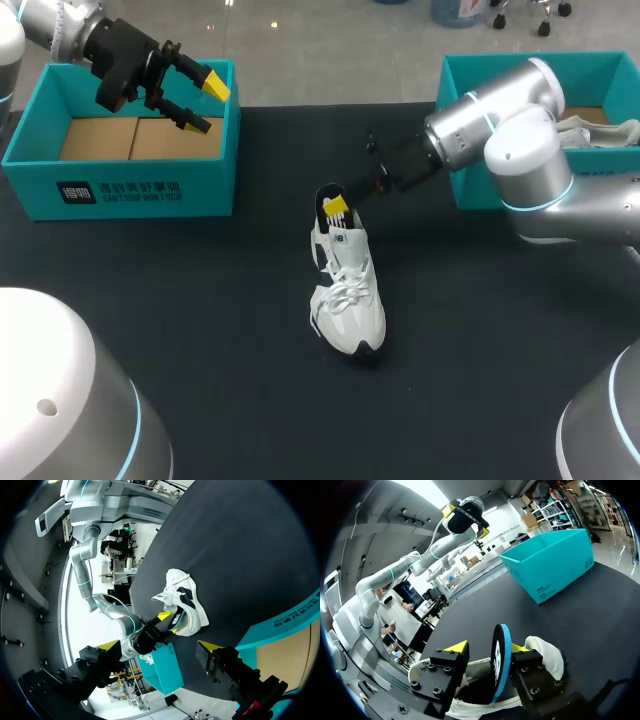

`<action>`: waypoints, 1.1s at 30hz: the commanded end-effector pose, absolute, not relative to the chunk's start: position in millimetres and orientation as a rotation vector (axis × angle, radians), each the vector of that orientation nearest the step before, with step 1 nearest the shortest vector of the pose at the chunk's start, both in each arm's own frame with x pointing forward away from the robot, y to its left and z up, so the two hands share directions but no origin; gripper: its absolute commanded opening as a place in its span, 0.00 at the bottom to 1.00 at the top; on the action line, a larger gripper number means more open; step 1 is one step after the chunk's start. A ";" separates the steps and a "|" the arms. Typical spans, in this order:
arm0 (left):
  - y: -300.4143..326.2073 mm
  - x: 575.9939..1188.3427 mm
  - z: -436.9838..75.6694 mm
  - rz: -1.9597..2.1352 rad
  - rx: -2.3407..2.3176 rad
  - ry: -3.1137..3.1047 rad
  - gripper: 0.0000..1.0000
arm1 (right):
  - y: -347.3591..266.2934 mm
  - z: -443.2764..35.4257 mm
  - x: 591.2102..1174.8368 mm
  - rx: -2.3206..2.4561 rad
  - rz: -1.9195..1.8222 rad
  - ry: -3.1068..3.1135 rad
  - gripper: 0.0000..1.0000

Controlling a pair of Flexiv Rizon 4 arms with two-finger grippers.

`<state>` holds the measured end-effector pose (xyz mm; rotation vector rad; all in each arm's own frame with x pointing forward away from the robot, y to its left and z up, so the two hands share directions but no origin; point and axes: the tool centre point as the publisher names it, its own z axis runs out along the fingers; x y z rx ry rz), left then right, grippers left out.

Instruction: Take the shoe out of the shoebox, open the shoe tongue, remove and reinsert the insole, then place the shoe into the shoebox

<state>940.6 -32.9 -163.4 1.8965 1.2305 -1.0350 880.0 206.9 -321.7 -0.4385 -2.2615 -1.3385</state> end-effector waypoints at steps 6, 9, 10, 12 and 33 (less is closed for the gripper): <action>-32.4 941.1 -163.2 -1.034 1.900 1.230 1.00 | 207.0 -327.9 888.6 -0.458 -1.329 -2.279 0.00; -32.4 941.1 -163.2 -1.034 1.900 1.230 1.00 | 206.6 -331.7 890.3 -0.479 -1.322 -2.278 0.00; -32.4 941.1 -163.2 -1.034 1.900 1.230 1.00 | 206.5 -333.0 890.4 -0.483 -1.316 -2.281 0.00; -32.4 941.1 -163.2 -1.034 1.900 1.230 1.00 | 207.1 -335.3 890.0 -0.489 -1.301 -2.282 0.00; -32.4 941.1 -163.2 -1.034 1.900 1.230 1.00 | 201.8 -354.0 869.5 -0.538 -1.200 -2.274 0.00</action>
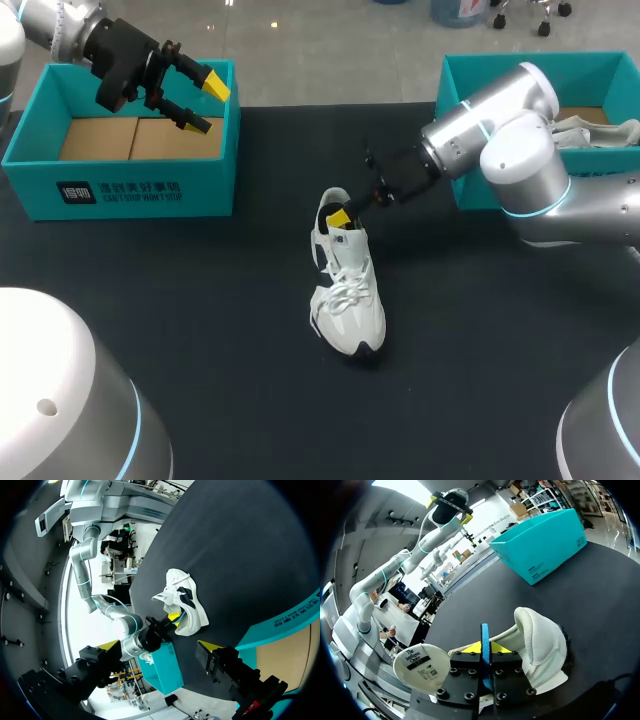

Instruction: Take the shoe out of the shoebox, open the shoe tongue, remove and reinsert the insole, then place the shoe into the shoebox

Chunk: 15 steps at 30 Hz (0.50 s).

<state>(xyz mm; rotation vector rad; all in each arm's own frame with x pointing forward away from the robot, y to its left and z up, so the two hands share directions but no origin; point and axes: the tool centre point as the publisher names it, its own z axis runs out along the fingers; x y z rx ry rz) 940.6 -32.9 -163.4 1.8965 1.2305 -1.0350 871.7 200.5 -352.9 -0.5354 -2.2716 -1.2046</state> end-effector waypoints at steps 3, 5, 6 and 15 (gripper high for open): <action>-32.4 941.1 -163.2 -1.034 1.900 1.230 1.00 | 202.6 -354.2 869.2 -0.537 -1.197 -2.273 0.00; -32.4 941.1 -163.2 -1.034 1.900 1.230 1.00 | 203.3 -354.3 869.7 -0.537 -1.197 -2.274 0.07; -32.4 941.1 -163.2 -1.034 1.900 1.230 1.00 | 204.1 -353.7 870.1 -0.536 -1.199 -2.274 0.32; -32.4 941.1 -163.2 -1.034 1.900 1.230 1.00 | 204.0 -339.9 869.4 -0.527 -1.228 -2.300 0.82</action>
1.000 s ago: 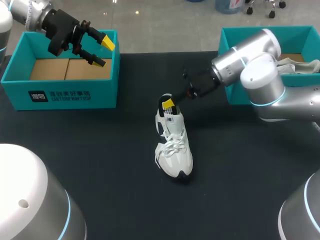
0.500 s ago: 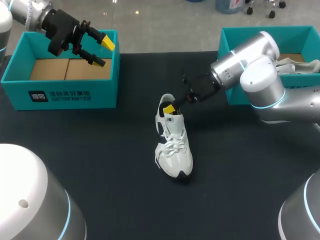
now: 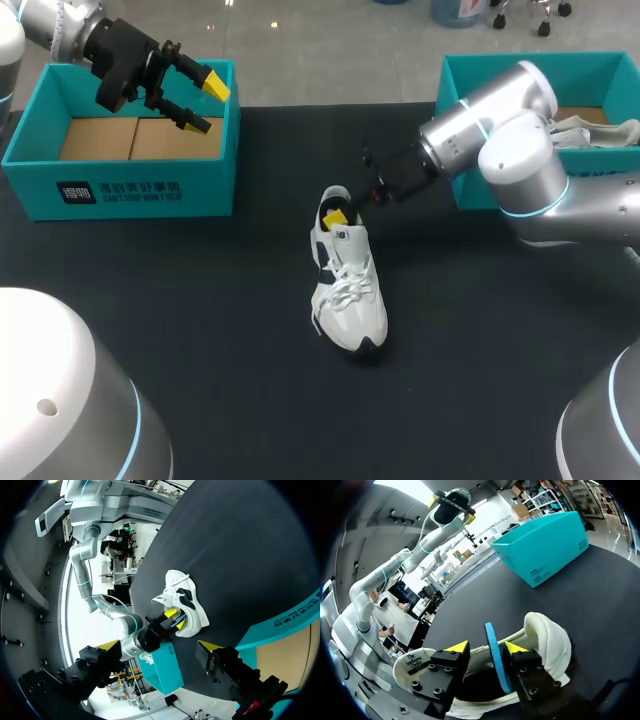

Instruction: Take the shoe out of the shoebox, open the shoe tongue, remove and reinsert the insole, then place the shoe into the shoebox

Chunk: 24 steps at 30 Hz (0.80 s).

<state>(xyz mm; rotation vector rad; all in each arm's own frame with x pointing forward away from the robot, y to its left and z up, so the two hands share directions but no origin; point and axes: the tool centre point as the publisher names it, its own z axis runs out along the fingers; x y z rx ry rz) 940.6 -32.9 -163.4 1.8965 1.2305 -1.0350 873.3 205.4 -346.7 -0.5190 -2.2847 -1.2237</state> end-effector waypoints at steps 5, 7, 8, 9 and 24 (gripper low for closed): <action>-32.4 941.1 -163.2 -1.034 1.900 1.230 1.00 | 202.6 -333.5 870.5 -0.524 -1.239 -2.312 0.79; -32.4 941.1 -163.2 -1.034 1.900 1.230 1.00 | 202.5 -333.1 870.4 -0.523 -1.238 -2.315 0.76; -32.4 941.1 -163.2 -1.034 1.900 1.230 1.00 | 202.5 -333.0 870.4 -0.521 -1.238 -2.316 0.73; -32.4 941.1 -163.2 -1.034 1.900 1.230 1.00 | 202.5 -332.9 870.4 -0.520 -1.237 -2.317 0.69; -32.4 941.1 -163.2 -1.034 1.900 1.230 1.00 | 209.0 -320.3 881.2 -0.510 -1.259 -2.290 0.00</action>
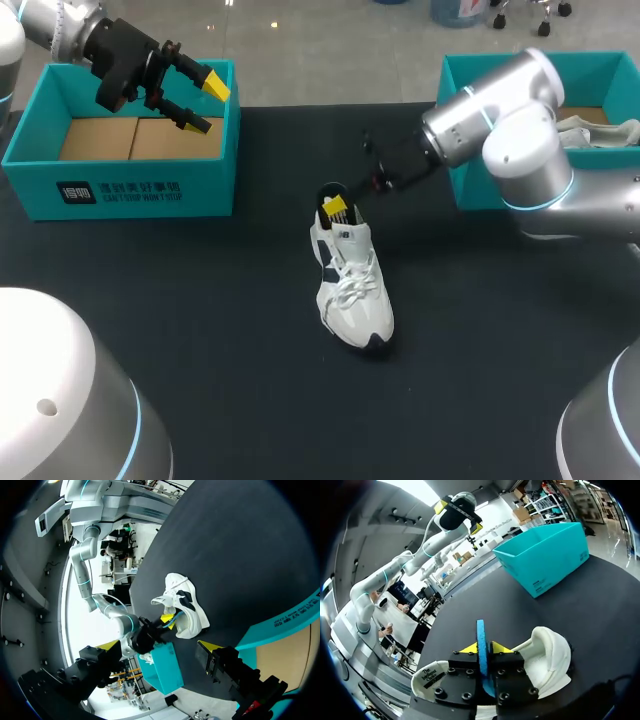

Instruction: Take the shoe out of the shoebox, open the shoe tongue, remove and reinsert the insole, then place the shoe into the shoebox

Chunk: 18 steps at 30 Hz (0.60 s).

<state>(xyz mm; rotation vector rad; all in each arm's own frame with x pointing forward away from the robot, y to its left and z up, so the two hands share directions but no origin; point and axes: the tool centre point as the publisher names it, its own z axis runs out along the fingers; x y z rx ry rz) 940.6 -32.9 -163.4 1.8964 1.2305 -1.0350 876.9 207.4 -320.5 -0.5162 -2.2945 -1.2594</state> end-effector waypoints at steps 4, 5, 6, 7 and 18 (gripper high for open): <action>-32.4 941.1 -163.2 -1.034 1.900 1.230 1.00 | 212.5 -319.2 885.0 -0.522 -1.281 -2.269 0.00; -32.4 941.1 -163.2 -1.034 1.900 1.230 1.00 | 213.7 -318.8 886.0 -0.524 -1.283 -2.267 0.00; -32.4 941.1 -163.2 -1.034 1.900 1.230 1.00 | 214.7 -318.9 886.7 -0.525 -1.283 -2.265 0.00; -32.4 941.1 -163.2 -1.034 1.900 1.230 1.00 | 215.6 -319.1 887.1 -0.526 -1.281 -2.263 0.01; -32.4 941.1 -163.2 -1.034 1.900 1.230 1.00 | 207.9 -323.4 881.3 -0.576 -1.303 -2.226 0.42</action>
